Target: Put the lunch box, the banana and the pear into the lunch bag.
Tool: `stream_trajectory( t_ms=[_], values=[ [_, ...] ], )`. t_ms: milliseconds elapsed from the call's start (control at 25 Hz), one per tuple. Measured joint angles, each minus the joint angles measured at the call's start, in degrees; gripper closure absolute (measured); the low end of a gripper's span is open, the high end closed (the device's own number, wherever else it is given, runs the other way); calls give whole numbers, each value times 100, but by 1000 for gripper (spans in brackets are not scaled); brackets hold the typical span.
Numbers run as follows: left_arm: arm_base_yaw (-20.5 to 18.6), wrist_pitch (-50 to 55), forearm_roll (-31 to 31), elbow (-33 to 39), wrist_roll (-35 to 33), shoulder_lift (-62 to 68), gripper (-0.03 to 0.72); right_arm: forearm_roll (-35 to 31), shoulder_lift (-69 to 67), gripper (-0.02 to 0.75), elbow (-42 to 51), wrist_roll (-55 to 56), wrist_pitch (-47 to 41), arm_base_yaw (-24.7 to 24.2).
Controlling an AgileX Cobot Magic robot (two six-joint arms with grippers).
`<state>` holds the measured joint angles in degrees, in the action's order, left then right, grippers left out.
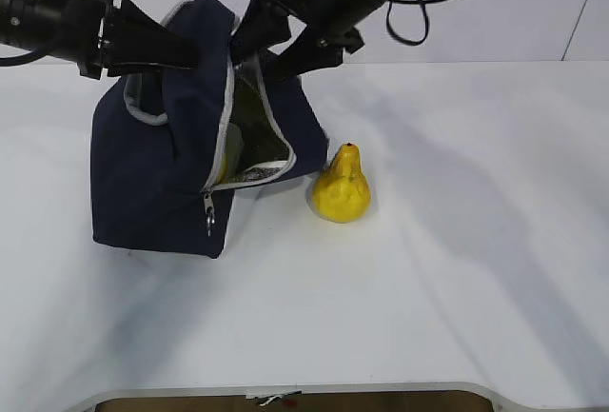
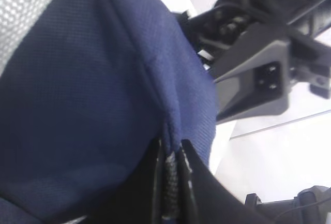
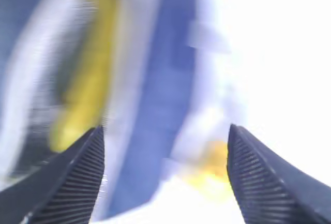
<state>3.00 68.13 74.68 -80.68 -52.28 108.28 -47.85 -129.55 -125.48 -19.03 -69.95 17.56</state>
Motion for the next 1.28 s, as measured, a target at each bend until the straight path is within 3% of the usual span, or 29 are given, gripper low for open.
stream_trajectory(
  t_ms=[240,400,640,1280],
  values=[
    [-74,0,-89,0,0,0,673,2095,605,156,-23,684,-77,-8],
    [-223,0,-197,0,0,0,673,2799,983,156,342,1098,-100,-20],
    [-427,10,-423,0,0,0,673,2982,1254,156,1280,1190,-138,-23],
    [-452,10,-849,0,0,0,673,2766,335,156,1346,1272,-101,-23]
  ],
)
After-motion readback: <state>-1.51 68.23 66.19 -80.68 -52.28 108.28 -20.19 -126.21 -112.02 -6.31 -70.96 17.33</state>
